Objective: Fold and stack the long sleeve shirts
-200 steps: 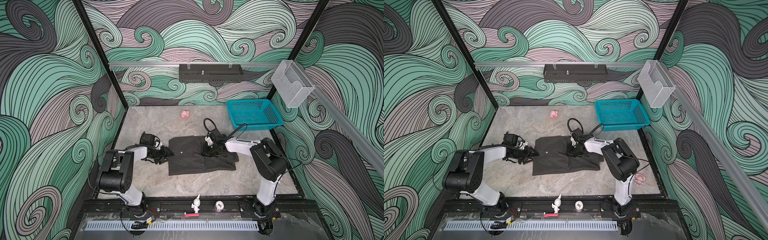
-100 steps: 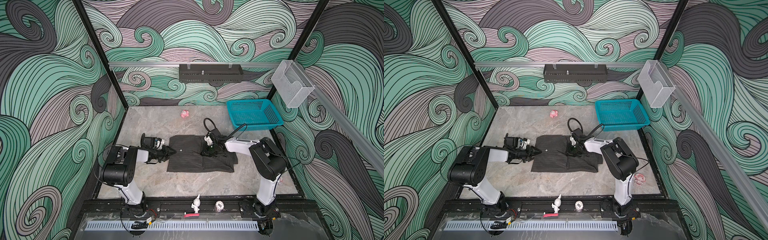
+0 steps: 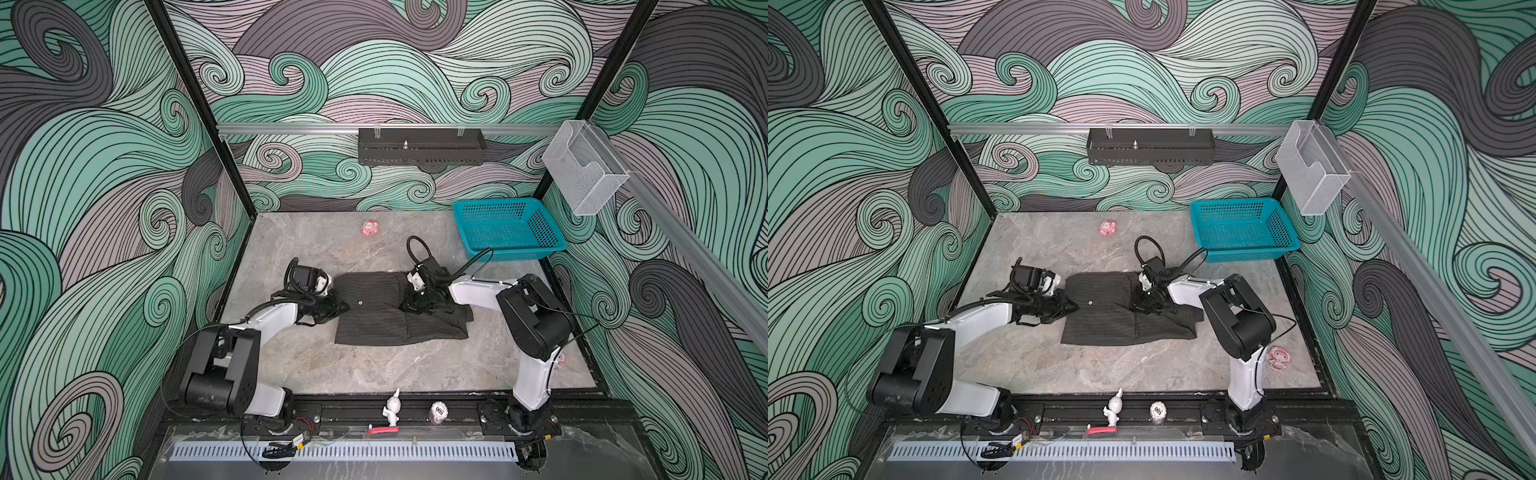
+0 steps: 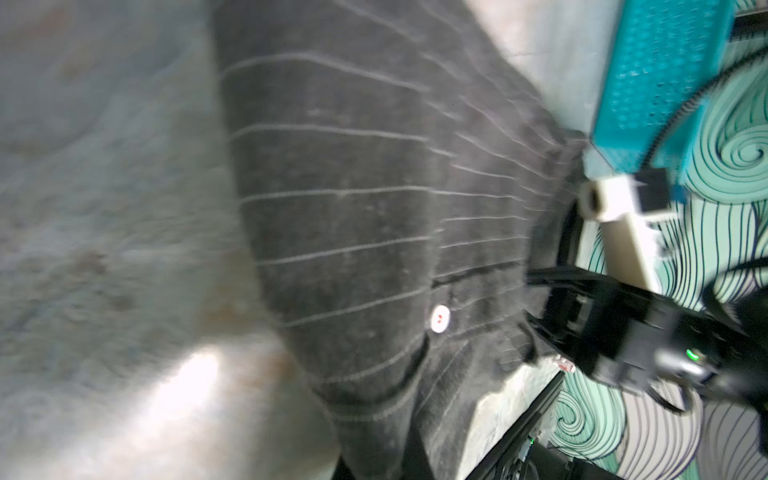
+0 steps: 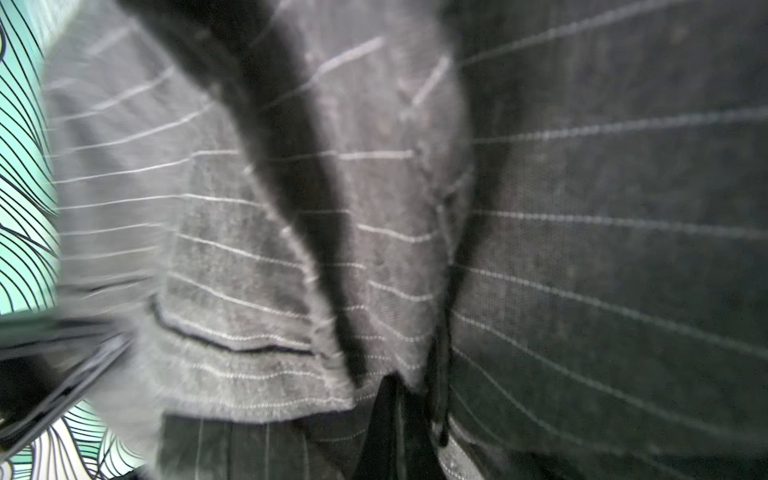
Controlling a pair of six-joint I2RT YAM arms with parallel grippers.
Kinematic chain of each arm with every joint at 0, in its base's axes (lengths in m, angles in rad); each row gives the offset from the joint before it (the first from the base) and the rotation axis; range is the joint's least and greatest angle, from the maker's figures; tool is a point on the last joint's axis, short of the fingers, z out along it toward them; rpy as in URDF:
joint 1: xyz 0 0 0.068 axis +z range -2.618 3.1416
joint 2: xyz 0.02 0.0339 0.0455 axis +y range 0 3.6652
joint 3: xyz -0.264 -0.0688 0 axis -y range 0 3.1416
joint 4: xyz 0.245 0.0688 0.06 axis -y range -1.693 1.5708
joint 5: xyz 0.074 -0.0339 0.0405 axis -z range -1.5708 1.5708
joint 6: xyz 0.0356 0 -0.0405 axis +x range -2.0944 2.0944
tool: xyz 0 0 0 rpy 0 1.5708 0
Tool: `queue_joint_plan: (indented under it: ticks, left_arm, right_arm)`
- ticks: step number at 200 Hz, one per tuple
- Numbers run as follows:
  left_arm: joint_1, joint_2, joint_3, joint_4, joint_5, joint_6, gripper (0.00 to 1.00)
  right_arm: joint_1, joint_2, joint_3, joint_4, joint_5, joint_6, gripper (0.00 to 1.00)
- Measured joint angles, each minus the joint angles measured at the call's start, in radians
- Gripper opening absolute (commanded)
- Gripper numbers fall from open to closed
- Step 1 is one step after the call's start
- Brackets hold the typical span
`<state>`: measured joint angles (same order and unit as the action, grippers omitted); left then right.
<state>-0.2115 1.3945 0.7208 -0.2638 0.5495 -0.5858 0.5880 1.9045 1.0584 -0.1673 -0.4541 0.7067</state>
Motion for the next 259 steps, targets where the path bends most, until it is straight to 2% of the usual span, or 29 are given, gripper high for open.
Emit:
queue_joint_plan:
  ticks: [22,56,103,156,176,193,216,240,259]
  left_arm:
    - [-0.066,-0.035,0.083,-0.089,-0.030,0.027,0.00]
    - [-0.188,-0.006,0.164,-0.162,-0.063,0.032,0.00]
    - [-0.357,0.158,0.264,-0.075,-0.063,-0.039,0.00]
    - [-0.376,0.345,0.276,0.067,-0.051,-0.092,0.00]
    - [-0.359,0.375,0.276,0.091,-0.034,-0.096,0.00]
    - [-0.344,0.385,0.270,0.113,-0.012,-0.100,0.00]
    - [-0.315,0.385,0.266,0.135,0.024,-0.099,0.00]
    - [-0.299,0.420,0.265,0.148,0.038,-0.091,0.00]
    - [-0.297,0.450,0.264,0.166,0.058,-0.082,0.00]
  right_arm:
    - [0.009,0.003,0.005,0.002,-0.002,0.031,0.02]
    - [0.039,0.021,0.021,0.012,-0.014,0.066,0.01]
    - [0.055,0.031,0.018,0.051,-0.026,0.109,0.01]
    - [0.054,0.029,-0.022,0.132,-0.051,0.146,0.00]
    - [0.054,0.014,-0.046,0.161,-0.049,0.155,0.06]
    - [0.054,-0.007,-0.064,0.159,-0.037,0.163,0.26]
    - [0.042,-0.060,-0.072,0.107,0.004,0.146,0.39]
    - [0.021,-0.135,-0.074,0.013,0.027,0.116,0.46]
    - [-0.017,-0.217,-0.074,-0.054,0.038,0.078,0.47]
